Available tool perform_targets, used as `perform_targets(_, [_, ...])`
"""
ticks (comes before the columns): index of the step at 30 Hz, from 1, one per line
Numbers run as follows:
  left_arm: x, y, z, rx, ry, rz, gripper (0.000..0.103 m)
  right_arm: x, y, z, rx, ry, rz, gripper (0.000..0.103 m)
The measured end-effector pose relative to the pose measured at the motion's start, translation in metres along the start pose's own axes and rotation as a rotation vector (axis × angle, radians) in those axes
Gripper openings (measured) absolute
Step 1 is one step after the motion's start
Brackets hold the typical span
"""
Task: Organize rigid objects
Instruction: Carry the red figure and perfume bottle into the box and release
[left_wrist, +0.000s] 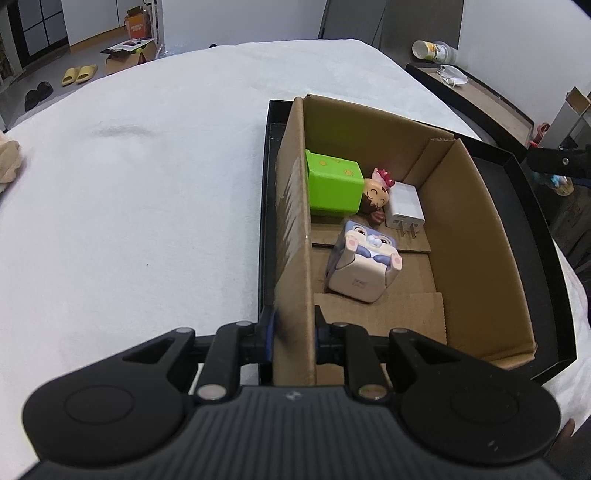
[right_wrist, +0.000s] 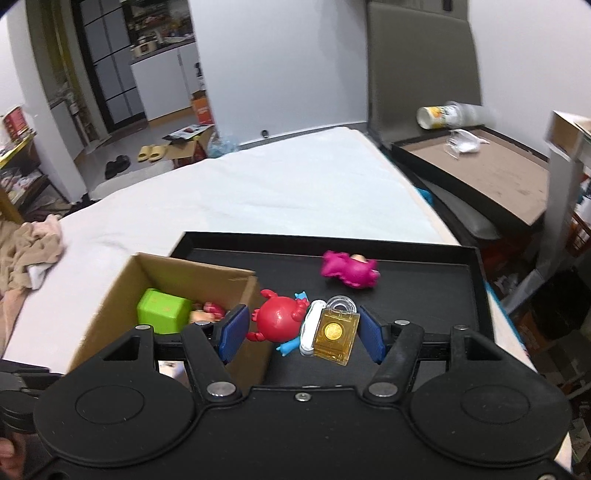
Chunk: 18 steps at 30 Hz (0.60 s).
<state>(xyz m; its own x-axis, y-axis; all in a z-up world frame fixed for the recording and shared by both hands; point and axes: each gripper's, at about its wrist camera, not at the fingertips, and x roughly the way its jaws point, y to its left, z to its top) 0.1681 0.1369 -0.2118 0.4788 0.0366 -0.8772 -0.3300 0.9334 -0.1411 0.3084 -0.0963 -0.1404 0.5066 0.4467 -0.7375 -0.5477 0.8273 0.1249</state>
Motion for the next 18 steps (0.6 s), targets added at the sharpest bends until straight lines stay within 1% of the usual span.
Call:
perform_targets(5, [-0.004,0.006,0.0,-0.022,-0.012,-0.026,0.018,0.0,0.029,0.005,-0.051,0.012,0.024,0.063])
perform_targets(13, [-0.017,0.019,-0.005,-0.079,-0.071,-0.111,0.019,0.005,0.069,0.003,-0.114,0.057,0.065,0.063])
perform_targets(18, [-0.016,0.021,-0.005,-0.087,-0.071,-0.124,0.018,0.01,0.09,0.004,-0.146,0.087,0.07,0.063])
